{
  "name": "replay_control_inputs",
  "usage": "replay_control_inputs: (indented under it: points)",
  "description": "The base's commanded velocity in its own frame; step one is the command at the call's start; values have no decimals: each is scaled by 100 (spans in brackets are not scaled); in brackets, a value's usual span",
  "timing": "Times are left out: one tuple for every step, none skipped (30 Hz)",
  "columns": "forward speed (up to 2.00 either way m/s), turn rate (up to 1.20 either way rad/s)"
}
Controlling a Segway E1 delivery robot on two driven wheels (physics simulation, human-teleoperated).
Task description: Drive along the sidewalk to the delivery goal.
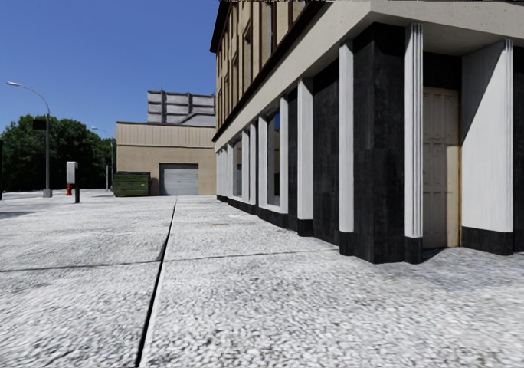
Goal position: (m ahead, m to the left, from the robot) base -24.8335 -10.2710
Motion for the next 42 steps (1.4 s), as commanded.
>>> replay_control_inputs:
  points:
    - [162, 78]
    - [162, 78]
    - [162, 78]
    - [162, 78]
    - [162, 78]
    - [161, 78]
    - [161, 78]
    - [159, 78]
    - [158, 78]
    - [157, 78]
    - [157, 78]
    - [157, 78]
    - [156, 78]
    - [156, 78]
    - [156, 78]
    - [156, 78]
    - [156, 78]
    - [155, 79]
    - [155, 81]
    - [154, 83]
    - [154, 83]
    - [153, 84]
    - [153, 86]
    - [153, 86]
    - [153, 86]
    - [153, 86]
    - [153, 86]
    - [153, 86]
    - [150, 86]
    - [148, 87]
    - [146, 87]
    - [146, 87]
    - [144, 88]
    - [143, 89]
    - [143, 89]
    - [143, 89]
    - [142, 91]
    - [142, 93]
    - [142, 93]
    - [142, 93]
    - [142, 94]
    - [142, 94]
